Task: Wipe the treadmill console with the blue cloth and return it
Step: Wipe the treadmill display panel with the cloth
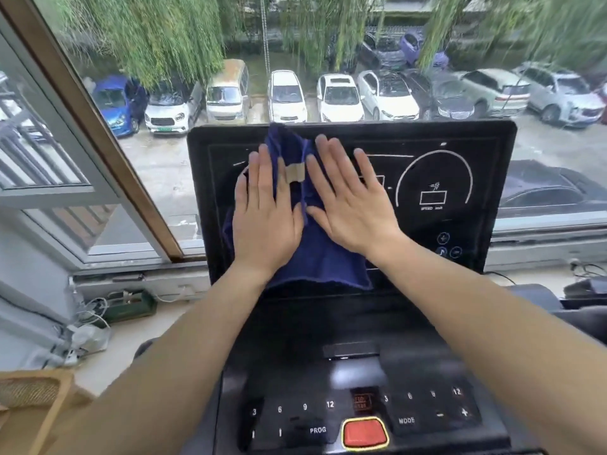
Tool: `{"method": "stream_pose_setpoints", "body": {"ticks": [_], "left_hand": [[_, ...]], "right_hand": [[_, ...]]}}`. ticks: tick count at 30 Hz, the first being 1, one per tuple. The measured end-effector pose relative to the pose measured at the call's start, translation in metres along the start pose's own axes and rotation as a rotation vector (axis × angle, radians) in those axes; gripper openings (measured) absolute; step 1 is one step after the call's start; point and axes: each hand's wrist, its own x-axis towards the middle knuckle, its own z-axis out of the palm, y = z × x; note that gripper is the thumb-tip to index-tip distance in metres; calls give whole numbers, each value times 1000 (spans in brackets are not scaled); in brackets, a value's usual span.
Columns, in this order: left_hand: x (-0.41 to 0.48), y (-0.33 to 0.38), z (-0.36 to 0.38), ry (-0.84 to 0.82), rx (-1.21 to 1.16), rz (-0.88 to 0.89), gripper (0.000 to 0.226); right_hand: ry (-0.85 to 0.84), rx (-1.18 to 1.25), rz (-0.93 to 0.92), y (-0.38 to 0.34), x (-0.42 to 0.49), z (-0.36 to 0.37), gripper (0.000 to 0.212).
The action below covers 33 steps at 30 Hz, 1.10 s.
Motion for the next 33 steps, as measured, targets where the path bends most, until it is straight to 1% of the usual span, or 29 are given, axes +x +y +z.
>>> {"method": "stream_pose_setpoints", "body": {"ticks": [1,3,5,7,9,11,14,17,20,23,25,28,31,33], "left_hand": [[20,11,-3,9,-6,14,67],[43,36,-4,-27,-16,76,70],[55,78,15,-26,-27,202,71],[38,93,21,-58,-43,264,73],[5,97,27,-78,-50,326,75],[-32,96,29,-118,-19,393,75],[-68,61,28,-158,21,357,71],[-53,40,20,-116,48,271,65],[1,43,12,-15,43,171,63],[57,73,4,27,8,89,66],[80,103,4,23,-24,114,68],[85,148,10,-8,-90,210,69],[67,180,21,-45,-112,316,70],[40,188,28,-68,-115,380,70]], "right_hand": [[-1,13,39,18,4,-3,75],[-23,13,116,48,-4,-1,77],[-31,6,226,85,-36,18,81],[-78,22,291,80,-69,26,85],[-106,73,334,59,-102,33,87],[-134,129,331,34,-131,35,87],[-153,202,270,-16,-132,31,85],[-84,247,257,-28,-97,25,80],[28,243,255,3,-48,15,77],[103,190,268,62,-16,5,76],[94,150,301,104,-19,4,76],[34,99,405,146,-54,14,77],[-22,112,507,153,-95,27,78],[-77,125,552,140,-125,33,79]]}}
